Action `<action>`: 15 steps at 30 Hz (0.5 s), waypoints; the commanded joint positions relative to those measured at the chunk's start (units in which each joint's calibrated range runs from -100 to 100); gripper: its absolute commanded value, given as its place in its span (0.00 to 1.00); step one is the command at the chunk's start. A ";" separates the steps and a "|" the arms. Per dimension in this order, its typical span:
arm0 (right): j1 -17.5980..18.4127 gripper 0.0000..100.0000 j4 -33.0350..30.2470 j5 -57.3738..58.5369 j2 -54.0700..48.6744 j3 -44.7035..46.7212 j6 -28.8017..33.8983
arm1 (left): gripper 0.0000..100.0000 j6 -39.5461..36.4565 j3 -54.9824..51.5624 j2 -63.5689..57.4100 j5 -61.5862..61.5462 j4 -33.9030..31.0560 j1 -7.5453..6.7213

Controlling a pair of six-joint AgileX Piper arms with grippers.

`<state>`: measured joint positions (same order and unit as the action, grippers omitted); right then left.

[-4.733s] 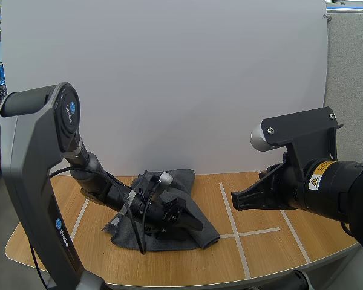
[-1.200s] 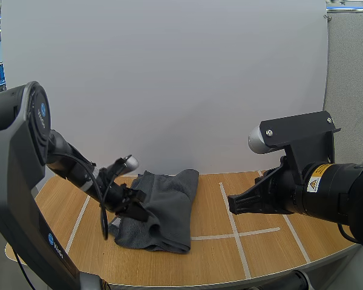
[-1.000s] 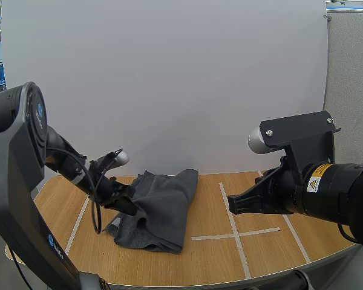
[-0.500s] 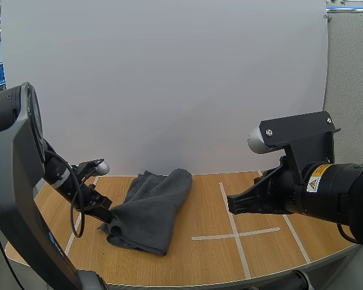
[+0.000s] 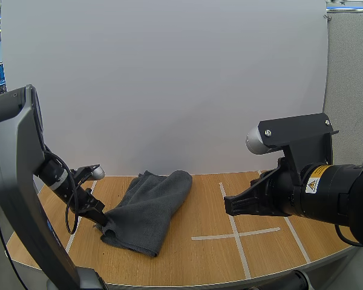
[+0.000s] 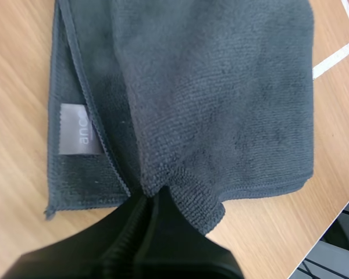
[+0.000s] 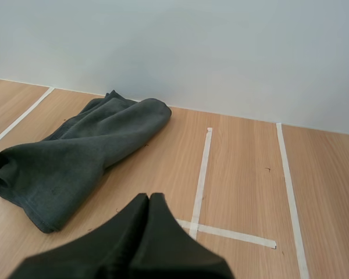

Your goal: Fold the towel

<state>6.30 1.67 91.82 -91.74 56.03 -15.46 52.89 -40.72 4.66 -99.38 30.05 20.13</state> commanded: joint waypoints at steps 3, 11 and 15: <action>0.08 0.00 0.15 -0.12 -0.43 -0.13 -0.19 | 0.00 -0.20 3.97 4.80 -0.62 1.82 0.10; 0.08 0.00 0.15 -0.12 -0.43 -0.13 -0.19 | 0.39 -0.20 7.33 4.80 -0.62 3.03 0.10; 0.08 0.00 0.15 -0.14 -0.43 -0.13 -0.19 | 0.88 -1.36 8.42 4.66 -0.62 3.20 0.10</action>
<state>6.30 1.67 91.99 -91.74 56.03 -15.46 52.89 -34.48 9.45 -99.52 31.39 20.13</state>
